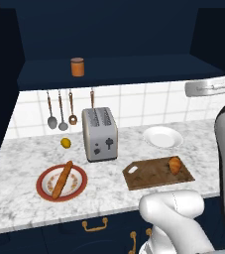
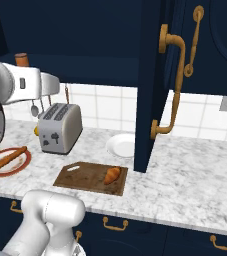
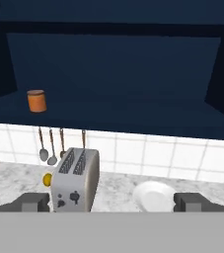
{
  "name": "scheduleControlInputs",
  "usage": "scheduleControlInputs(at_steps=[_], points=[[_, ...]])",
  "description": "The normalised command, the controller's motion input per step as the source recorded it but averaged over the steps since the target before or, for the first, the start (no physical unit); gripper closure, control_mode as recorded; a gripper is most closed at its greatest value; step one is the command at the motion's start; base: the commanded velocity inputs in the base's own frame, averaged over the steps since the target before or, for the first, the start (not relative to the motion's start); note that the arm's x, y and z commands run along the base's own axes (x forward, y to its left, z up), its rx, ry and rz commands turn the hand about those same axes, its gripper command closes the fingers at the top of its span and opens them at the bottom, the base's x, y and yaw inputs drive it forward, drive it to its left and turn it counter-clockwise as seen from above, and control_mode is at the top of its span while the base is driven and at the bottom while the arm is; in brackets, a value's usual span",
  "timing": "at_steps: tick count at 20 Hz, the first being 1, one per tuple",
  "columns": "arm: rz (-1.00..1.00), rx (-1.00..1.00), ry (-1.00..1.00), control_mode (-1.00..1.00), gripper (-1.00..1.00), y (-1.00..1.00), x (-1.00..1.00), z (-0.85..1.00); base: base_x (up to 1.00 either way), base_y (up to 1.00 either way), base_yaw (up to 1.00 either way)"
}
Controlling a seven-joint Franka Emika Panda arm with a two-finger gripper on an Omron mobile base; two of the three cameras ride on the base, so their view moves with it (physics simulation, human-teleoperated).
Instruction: From the different types of pastries on the counter, select a croissant and place it on the cutting board. Then retrieve a jar of jam from the cabinet and place it alongside the croissant on the cutting board.
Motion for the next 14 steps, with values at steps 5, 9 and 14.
scheduleControlInputs(at_steps=[5, 9, 14], points=[[0.04, 0.00, -0.17, -1.00, -1.00, 0.09, 0.13, -0.04, 0.00, 0.00, 0.00], [0.03, 0.01, -0.04, -1.00, -1.00, 0.24, 0.63, -0.02, 0.00, 0.00, 0.00], [0.03, 0.00, 0.01, -1.00, -1.00, 0.25, 0.41, 0.11, 0.00, 0.00, 0.00]])
